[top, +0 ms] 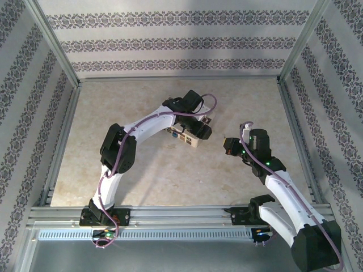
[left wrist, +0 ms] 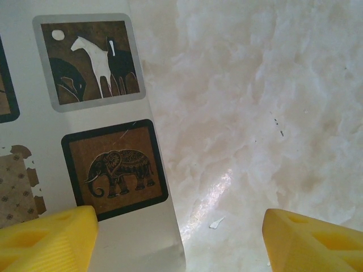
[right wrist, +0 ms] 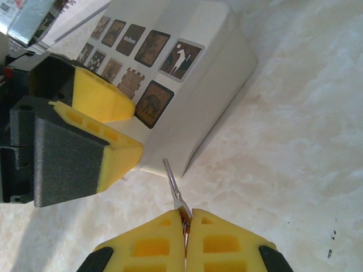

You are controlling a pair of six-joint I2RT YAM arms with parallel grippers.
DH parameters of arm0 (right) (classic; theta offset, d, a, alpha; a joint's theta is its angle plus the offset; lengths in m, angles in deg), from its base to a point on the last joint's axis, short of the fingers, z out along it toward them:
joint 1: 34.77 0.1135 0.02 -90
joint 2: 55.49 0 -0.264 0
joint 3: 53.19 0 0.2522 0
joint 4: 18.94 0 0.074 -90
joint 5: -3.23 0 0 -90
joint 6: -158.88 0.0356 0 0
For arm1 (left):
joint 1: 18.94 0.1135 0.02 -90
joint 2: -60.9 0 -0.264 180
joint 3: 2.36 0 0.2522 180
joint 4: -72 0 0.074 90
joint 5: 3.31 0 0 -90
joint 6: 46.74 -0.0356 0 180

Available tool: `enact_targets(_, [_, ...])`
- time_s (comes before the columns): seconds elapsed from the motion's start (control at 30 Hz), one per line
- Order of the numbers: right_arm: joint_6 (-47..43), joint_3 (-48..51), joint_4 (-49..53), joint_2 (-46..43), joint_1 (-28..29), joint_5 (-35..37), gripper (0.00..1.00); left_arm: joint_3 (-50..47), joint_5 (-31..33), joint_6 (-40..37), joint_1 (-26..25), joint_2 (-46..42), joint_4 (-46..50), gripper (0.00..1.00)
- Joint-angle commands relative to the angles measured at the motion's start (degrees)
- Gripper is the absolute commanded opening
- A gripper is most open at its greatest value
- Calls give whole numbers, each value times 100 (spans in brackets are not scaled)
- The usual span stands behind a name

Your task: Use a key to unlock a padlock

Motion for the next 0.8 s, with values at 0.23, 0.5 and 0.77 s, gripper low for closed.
enact_targets(0.23, [-6,-202,-79,229,-61,-522,0,-396,-281,301,-32,-748,-590,77])
enact_targets(0.5, [-5,-422,-300,611,91,-747,0,-1914,-243,382,288,-2102,-1663,81])
enact_targets(0.77, [102,-844,-794,1430,637,-714,0,-4284,-145,1018,978,-3589,-3497,84])
